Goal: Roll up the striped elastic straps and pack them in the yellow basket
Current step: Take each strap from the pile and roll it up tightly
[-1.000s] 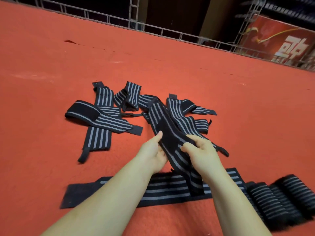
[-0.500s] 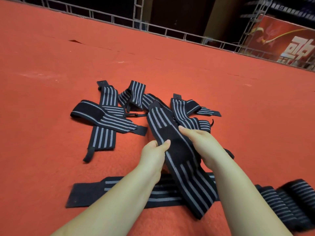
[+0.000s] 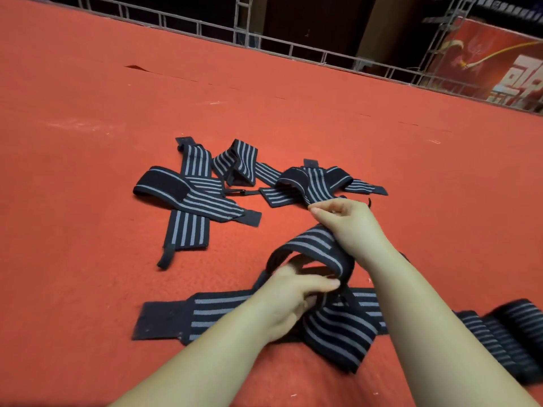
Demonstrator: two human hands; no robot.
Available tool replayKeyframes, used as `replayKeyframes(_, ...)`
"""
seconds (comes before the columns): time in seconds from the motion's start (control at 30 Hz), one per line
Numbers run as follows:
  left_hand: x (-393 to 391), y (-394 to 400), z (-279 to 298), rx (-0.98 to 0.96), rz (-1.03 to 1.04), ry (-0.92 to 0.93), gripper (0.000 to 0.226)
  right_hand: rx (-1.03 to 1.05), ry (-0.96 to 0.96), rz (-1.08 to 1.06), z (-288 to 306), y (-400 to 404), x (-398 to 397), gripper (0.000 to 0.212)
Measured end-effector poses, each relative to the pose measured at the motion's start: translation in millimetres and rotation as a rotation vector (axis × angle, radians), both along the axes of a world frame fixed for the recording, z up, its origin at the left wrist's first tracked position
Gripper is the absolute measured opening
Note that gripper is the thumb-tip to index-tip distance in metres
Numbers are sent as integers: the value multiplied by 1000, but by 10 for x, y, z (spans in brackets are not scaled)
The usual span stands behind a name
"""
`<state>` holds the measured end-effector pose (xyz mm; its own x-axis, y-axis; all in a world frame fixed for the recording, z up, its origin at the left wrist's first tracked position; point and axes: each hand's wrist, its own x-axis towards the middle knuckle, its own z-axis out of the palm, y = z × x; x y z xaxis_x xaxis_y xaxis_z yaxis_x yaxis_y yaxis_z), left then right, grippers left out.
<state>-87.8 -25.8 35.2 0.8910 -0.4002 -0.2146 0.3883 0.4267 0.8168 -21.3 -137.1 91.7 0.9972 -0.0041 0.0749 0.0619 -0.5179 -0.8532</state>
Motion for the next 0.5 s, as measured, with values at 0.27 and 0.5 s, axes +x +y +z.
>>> replayKeyframes(0.27,91,452,71,-460,385,259,41,11,23,180,120,-185,-350,8)
replayKeyframes(0.5,144,768,134,-293,614,240,23,-108,427,425,-72,-320,-477,44)
